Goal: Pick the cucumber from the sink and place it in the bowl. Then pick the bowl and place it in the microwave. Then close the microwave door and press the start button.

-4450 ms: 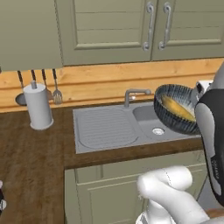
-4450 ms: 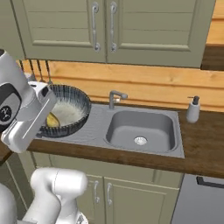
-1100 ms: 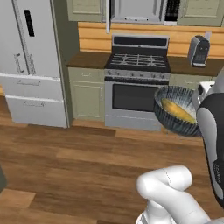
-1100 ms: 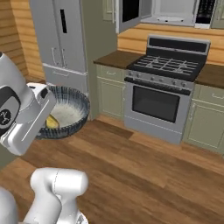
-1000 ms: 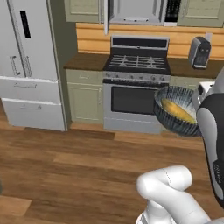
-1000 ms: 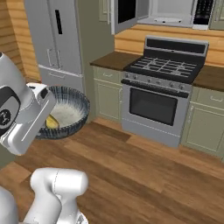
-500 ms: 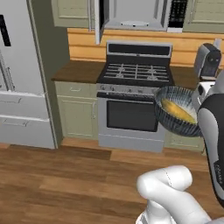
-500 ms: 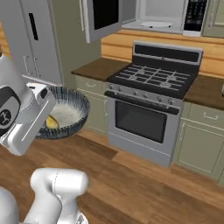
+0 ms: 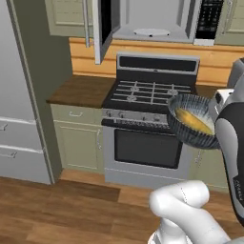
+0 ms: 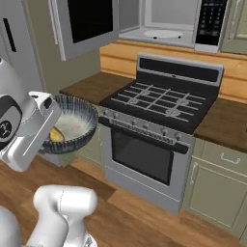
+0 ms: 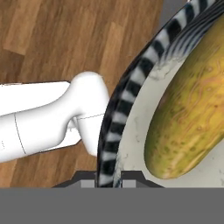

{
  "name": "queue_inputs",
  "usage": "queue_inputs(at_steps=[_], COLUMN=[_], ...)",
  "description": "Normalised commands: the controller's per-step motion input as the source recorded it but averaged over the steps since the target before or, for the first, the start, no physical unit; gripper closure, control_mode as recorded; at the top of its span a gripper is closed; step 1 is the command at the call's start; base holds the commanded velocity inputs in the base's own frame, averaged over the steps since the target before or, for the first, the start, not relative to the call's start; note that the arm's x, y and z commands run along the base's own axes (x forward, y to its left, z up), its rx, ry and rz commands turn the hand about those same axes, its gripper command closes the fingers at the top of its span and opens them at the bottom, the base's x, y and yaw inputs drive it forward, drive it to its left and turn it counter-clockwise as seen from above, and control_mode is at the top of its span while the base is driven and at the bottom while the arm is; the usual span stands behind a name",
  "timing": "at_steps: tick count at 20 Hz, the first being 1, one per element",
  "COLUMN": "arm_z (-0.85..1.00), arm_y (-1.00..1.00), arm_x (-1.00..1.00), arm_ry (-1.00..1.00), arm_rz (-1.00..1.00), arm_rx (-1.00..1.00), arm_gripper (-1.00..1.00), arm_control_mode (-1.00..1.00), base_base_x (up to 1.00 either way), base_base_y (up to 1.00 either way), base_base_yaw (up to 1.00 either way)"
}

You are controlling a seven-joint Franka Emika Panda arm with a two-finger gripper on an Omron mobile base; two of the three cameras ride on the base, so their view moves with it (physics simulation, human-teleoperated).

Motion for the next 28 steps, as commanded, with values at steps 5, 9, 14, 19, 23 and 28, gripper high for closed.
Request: queue_inputs(at_steps=[5,9,14,19,23,28], arm_z=[0.0,0.0,0.0,0.0,0.0,0.0], arm_y=[0.0,0.0,0.0,0.0,0.0,0.0], arm_x=[0.0,0.0,0.0,0.0,0.0,0.0], arm_ry=[0.0,0.0,0.0,0.0,0.0,0.0], arm_rz=[0.0,0.0,0.0,0.0,0.0,0.0], arm_rx=[0.0,0.0,0.0,0.0,0.0,0.0], arm_gripper=[1.0,1.0,1.0,1.0,1.0,1.0], arm_control_mode=[1.0,1.0,1.0,1.0,1.0,1.0], base_base_x=[0.63,0.34,0.37,0.87,0.89,0.64], base_base_y=[-0.15,0.0,-0.14,-0.3,-0.03,0.17], base_base_yaw=[0.22,0.31,0.37,0.27,0.13,0.0])
